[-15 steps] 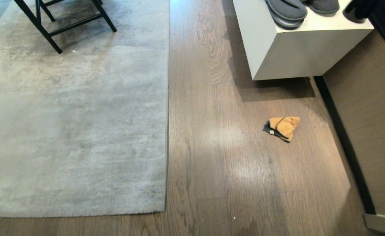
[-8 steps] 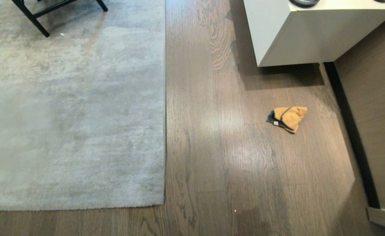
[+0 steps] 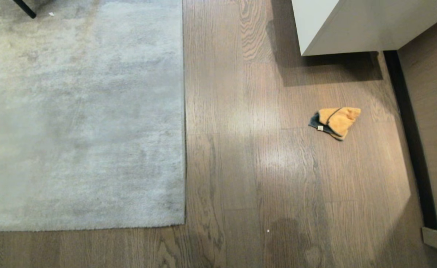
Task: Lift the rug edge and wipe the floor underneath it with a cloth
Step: Pick up the rag
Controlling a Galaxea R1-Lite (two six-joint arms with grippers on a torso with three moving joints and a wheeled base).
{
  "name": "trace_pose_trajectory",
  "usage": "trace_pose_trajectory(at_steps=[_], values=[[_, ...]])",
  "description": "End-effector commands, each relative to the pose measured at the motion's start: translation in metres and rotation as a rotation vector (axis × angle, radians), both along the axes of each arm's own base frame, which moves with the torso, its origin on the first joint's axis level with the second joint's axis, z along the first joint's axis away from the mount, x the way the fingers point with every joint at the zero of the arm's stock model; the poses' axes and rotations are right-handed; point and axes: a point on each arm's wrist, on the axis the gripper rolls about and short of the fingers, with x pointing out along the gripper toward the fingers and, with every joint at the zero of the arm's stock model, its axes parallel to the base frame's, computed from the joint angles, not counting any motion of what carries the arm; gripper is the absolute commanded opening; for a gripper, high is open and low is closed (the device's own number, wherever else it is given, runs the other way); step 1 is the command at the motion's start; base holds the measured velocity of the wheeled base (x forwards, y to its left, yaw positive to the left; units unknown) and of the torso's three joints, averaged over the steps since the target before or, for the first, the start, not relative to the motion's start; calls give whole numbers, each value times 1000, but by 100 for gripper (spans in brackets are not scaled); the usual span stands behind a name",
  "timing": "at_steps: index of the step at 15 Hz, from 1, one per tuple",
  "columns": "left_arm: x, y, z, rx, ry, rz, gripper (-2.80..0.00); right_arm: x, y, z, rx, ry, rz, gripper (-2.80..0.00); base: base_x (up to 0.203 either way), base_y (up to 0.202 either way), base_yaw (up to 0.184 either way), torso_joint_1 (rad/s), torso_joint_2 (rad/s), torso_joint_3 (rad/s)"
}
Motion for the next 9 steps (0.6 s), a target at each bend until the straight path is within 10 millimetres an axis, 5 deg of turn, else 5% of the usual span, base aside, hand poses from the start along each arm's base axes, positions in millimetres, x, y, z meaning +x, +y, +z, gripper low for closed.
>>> trace_pose_trajectory(at_steps=[1, 9], values=[[0, 0, 0, 0, 0, 0, -280, 0, 0, 0, 0, 1, 0, -280, 0, 0, 0, 6, 2, -193], [0, 0, 0, -1, 0, 0, -280, 0, 0, 0, 0, 2, 0, -280, 0, 0, 0, 2, 2, -195]])
